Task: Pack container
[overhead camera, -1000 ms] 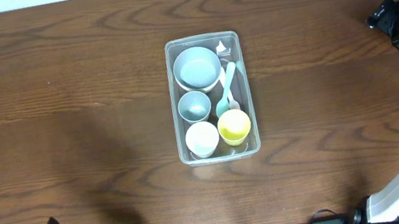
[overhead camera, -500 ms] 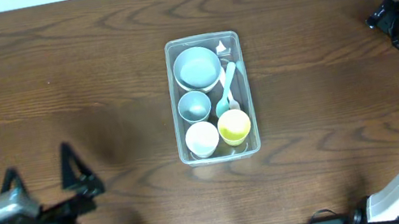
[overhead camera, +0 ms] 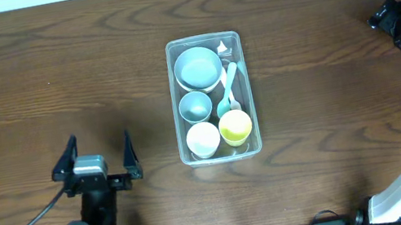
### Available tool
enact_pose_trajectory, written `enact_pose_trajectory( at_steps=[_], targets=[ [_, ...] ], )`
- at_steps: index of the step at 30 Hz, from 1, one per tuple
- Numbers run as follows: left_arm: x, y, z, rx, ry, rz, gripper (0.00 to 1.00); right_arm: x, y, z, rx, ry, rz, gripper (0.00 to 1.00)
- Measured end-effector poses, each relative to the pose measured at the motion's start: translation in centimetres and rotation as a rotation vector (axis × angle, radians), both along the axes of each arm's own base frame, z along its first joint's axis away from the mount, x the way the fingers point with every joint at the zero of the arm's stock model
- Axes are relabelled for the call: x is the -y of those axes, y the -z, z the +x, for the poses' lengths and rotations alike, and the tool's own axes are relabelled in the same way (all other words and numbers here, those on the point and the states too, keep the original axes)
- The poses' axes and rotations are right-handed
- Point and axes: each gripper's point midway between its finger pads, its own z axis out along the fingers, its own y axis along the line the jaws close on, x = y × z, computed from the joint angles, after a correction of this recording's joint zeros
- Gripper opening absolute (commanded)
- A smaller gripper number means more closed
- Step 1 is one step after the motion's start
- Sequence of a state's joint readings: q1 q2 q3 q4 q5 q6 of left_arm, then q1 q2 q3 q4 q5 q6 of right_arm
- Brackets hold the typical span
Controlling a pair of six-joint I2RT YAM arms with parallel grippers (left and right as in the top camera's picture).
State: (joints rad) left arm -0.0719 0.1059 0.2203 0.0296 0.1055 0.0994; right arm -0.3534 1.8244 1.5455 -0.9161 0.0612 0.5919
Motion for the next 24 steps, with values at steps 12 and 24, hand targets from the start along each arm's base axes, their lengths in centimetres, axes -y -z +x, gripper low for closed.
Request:
enact_pose_trajectory(
  at_steps=[12,24],
  targets=[
    [0.9,6.4,0.5,-0.067,0.049,0.021,0.98,0.0,0.0,0.0,0.0,0.0,0.0,0.99],
    [0.4,8.8,0.5,-0.149,0.029,0.049,0.98,0.0,0.0,0.0,0.0,0.0,0.0,0.99]
  ],
)
